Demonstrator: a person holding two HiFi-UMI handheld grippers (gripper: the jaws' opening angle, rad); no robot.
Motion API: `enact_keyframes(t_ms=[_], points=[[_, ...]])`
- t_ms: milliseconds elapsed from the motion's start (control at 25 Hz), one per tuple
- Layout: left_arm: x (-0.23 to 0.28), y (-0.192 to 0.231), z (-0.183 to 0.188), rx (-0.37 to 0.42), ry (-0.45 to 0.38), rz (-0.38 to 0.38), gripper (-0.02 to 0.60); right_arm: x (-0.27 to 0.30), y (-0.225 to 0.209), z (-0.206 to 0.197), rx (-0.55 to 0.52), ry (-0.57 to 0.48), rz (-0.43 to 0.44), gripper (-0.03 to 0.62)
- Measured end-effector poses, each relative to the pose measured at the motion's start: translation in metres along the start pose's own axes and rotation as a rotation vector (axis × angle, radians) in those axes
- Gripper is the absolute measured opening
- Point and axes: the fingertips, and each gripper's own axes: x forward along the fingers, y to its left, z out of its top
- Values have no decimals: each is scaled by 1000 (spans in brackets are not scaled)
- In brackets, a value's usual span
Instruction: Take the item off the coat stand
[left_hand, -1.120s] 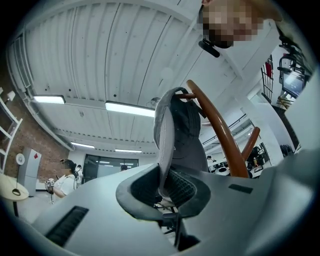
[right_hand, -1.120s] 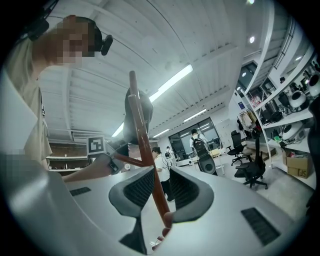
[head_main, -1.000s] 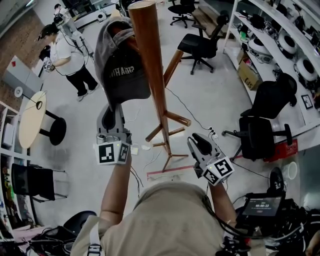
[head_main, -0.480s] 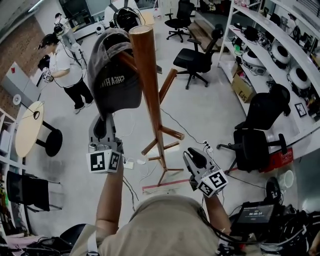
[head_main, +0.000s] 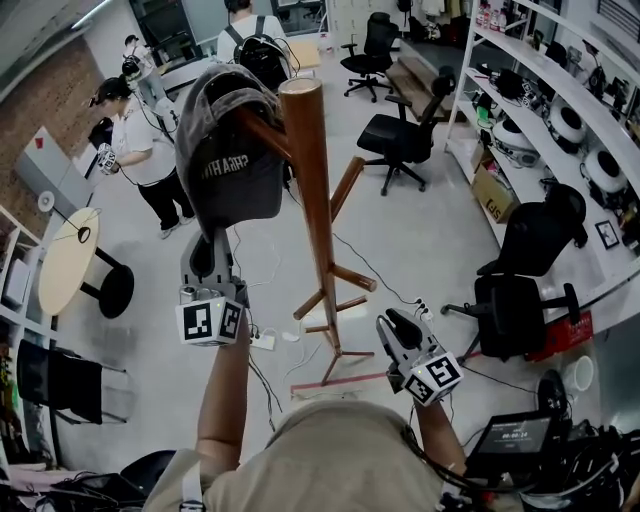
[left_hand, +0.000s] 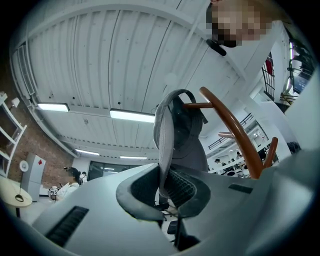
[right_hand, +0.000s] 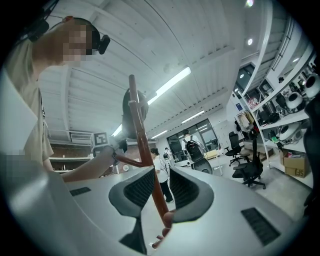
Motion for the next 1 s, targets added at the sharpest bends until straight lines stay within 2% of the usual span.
enact_keyframes(t_ms=[560,1000], points=[[2,20,5,16,-16,33,34,-13,0,4,7,-7,-2,97],[-8,40,5,-22,-1,77,34,-24,4,-3,7,2,2,97]])
